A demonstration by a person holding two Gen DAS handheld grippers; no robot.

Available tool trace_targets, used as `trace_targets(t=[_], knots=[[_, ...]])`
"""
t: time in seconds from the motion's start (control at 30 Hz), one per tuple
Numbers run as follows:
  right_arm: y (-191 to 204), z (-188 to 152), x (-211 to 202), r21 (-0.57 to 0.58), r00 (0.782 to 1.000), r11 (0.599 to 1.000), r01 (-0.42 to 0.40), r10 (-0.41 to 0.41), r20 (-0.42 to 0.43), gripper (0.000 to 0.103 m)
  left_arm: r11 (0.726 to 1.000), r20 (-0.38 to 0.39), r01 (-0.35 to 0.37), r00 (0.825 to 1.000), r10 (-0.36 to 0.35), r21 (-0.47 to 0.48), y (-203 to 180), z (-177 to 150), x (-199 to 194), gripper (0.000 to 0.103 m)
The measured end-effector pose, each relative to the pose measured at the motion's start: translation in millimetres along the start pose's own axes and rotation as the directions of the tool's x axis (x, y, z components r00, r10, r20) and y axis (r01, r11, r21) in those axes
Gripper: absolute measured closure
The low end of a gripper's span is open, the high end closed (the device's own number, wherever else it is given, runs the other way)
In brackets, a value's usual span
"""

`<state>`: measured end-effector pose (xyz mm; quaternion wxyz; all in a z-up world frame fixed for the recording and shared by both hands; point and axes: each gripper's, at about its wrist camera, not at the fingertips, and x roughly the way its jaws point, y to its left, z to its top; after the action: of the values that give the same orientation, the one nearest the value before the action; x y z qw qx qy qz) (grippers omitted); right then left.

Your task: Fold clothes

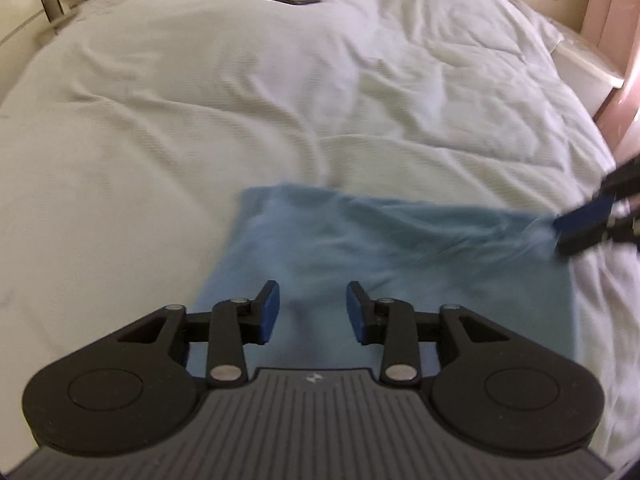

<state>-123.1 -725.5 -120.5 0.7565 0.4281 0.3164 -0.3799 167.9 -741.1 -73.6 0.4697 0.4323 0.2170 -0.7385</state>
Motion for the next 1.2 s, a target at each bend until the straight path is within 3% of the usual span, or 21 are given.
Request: trace_targets(t=[0.2, 0.3, 0.37, 0.47, 0.53, 0.6, 0.67, 0.8, 0.9, 1.03, 1.1, 1.2], knots=[[12.6, -4.5, -20.3, -0.118, 0.999, 0.992, 0.041, -0.040, 0.016, 0.059, 0.982, -0.049, -0.064, 0.996, 0.074, 0.179, 23.8, -41.9, -43.9, 0.057], [31.3, -17.5, -25.7, -0.173, 0.998, 0.983, 0.068, -0.066, 0.012, 0.058, 0.944, -0.061, -0.062, 0.994, 0.086, 0.324, 22.4, -69.2, -56.0, 0.052], [51.7, -28.8, -28.5, -0.219, 0.996, 0.972, 0.088, -0.087, 0.018, 0.056, 0.902, -0.055, -0.059, 0.994, 0.091, 0.427, 17.6, -88.0, -59.9, 0.050], [90.8, -50.0, -30.9, -0.313, 0.992, 0.942, 0.122, -0.116, 0.039, 0.050, 0.798, -0.033, -0.046, 0.996, 0.082, 0.600, 2.7, -117.3, -59.1, 0.049], [121.3, -67.7, -28.8, -0.385, 0.989, 0.911, 0.146, -0.136, 0.052, 0.048, 0.692, 0.011, -0.062, 0.997, 0.078, 0.719, -10.0, -138.3, -53.9, 0.049], [149.6, -81.9, -23.0, -0.451, 0.984, 0.875, 0.175, -0.165, 0.062, 0.046, 0.567, 0.061, -0.091, 0.996, 0.072, 0.819, -21.0, -158.6, -45.6, 0.049], [176.1, -97.5, -9.0, -0.516, 0.975, 0.829, 0.217, -0.210, 0.074, 0.043, 0.464, 0.116, -0.142, 0.990, 0.085, 0.875, -26.1, -174.4, -31.5, 0.049], [219.3, -129.8, 24.0, -0.634, 0.950, 0.714, 0.298, -0.289, 0.120, 0.039, 0.379, 0.208, -0.225, 0.974, 0.086, 0.898, -23.9, -190.8, -8.1, 0.049], [241.7, -151.2, 52.3, -0.723, 0.933, 0.606, 0.333, -0.323, 0.158, 0.037, 0.387, 0.260, -0.274, 0.961, 0.088, 0.881, -20.8, -189.8, -0.3, 0.049], [243.1, -164.4, 78.9, -0.778, 0.899, 0.489, 0.394, -0.381, 0.216, 0.037, 0.386, 0.307, -0.321, 0.947, 0.099, 0.865, -18.1, -186.0, 7.7, 0.051], [242.4, -169.7, 89.1, -0.797, 0.880, 0.431, 0.423, -0.406, 0.247, 0.037, 0.374, 0.326, -0.341, 0.939, 0.106, 0.862, -18.6, -185.1, 10.3, 0.052], [231.2, -167.7, 87.3, -0.809, 0.856, 0.370, 0.457, -0.430, 0.286, 0.041, 0.348, 0.331, -0.349, 0.937, 0.111, 0.870, -22.2, -185.6, 17.5, 0.064]])
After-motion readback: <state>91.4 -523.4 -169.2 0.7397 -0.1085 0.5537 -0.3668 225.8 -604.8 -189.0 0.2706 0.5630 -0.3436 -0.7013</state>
